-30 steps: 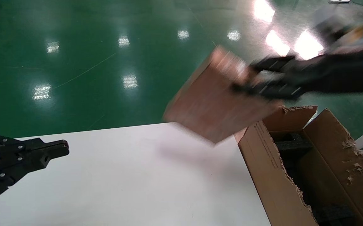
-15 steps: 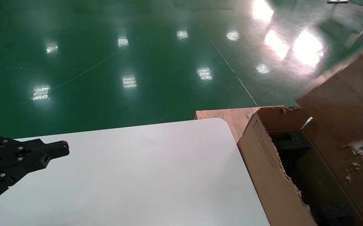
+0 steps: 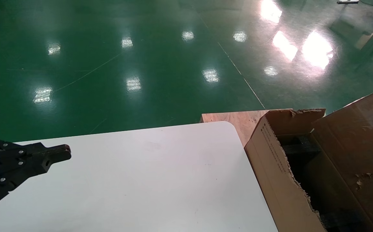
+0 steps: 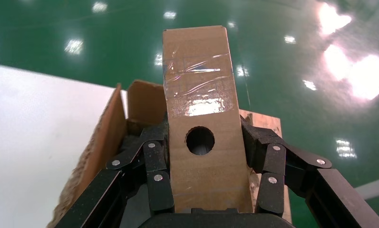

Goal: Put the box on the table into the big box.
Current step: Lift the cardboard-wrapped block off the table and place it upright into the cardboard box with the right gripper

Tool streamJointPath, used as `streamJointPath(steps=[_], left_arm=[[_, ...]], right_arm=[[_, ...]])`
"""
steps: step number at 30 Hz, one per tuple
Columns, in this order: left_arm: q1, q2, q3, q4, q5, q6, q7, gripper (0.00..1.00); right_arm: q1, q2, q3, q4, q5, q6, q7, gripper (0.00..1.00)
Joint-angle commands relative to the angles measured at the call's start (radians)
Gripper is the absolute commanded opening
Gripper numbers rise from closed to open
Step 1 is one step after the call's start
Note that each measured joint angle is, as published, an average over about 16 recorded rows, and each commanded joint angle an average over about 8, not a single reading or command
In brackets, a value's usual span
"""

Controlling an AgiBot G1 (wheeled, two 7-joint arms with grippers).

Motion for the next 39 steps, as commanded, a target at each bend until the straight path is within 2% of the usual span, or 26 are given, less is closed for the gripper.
streamJointPath(steps=[1, 8, 15, 26, 39], left_arm=[[0.000, 0.000, 0.000, 0.000, 0.000, 0.000, 0.000, 0.00], [0.000, 0.000, 0.000, 0.000, 0.000, 0.000, 0.000, 0.00], [0.000, 0.000, 0.000, 0.000, 0.000, 0.000, 0.000, 0.00], [0.000, 0.000, 0.000, 0.000, 0.000, 0.000, 0.000, 0.00], [0.000, 0.000, 0.000, 0.000, 0.000, 0.000, 0.000, 0.00]], right_arm=[[0.027, 0.016, -0.074, -0.003, 0.012, 0.053, -0.019, 0.00], [0.096, 0.041, -0.243, -0.026, 0.031, 0.173, -0.038, 0.00], [0.119, 0.068, -0.317, -0.045, 0.030, 0.221, -0.033, 0.00], [0.102, 0.086, -0.339, -0.064, 0.014, 0.217, -0.028, 0.00], [0.139, 0.045, -0.385, -0.205, 0.030, 0.168, -0.115, 0.00]])
